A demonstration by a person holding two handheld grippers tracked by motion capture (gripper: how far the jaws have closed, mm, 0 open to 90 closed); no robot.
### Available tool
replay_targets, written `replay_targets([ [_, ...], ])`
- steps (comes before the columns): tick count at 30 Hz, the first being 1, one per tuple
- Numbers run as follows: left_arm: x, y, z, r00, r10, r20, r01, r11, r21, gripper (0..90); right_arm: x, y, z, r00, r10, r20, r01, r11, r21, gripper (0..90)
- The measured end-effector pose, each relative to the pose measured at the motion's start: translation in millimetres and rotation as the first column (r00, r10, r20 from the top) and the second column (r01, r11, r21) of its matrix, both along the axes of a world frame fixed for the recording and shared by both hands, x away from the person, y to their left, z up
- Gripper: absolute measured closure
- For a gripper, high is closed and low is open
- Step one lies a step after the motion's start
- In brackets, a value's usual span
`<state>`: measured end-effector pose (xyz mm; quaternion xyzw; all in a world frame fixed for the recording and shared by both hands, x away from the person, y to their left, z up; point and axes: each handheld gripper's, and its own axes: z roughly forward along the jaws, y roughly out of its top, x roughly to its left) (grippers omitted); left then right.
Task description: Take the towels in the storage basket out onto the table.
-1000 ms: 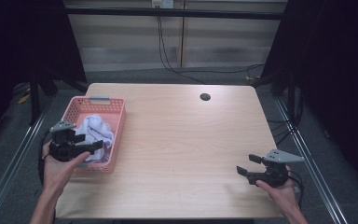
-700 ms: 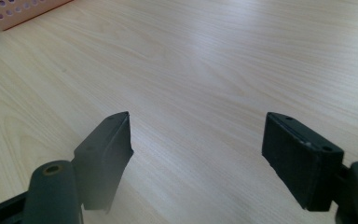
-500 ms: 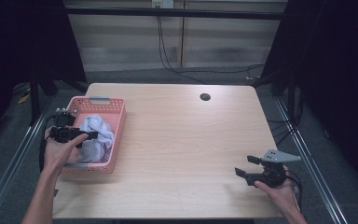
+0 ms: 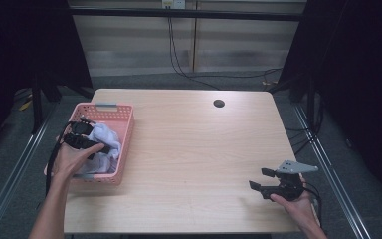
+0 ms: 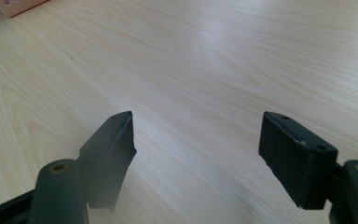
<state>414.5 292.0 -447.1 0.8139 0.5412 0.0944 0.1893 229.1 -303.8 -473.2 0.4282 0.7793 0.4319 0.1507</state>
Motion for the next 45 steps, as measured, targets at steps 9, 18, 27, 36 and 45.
replay_targets([
  [9,14.3,-4.1,-15.4,0.995,-0.024,-0.097,0.033,0.9954,0.09,0.0,-0.3,0.6,-0.3,0.9999,0.016,-0.004,-0.016,0.9999,0.006,26.2],
  [18,18.8,-11.6,-22.3,0.9897,-0.027,-0.14,0.044,0.9917,0.121,0.0,2.4,0.3,-2.2,0.9994,0.029,-0.02,-0.029,0.9996,0.007,26.2],
  [27,18.1,-9.0,-13.4,0.99,-0.013,-0.14,0.027,0.9948,0.098,20.3,1.9,1.0,-2.4,0.999,0.039,-0.023,-0.039,0.9993,-0.001,26.1],
  [36,11.0,11.2,-6.6,0.9942,-0.027,-0.104,0.025,0.9995,-0.02,40.6,2.2,0.3,-1.6,0.999,0.036,-0.028,-0.036,0.9993,0.005,25.8],
  [45,5.0,25.5,5.0,0.9979,-0.009,-0.064,0.0,0.9904,-0.138,43.6,3.1,-0.5,-1.5,0.9986,0.04,-0.035,-0.039,0.9991,0.017,25.6],
])
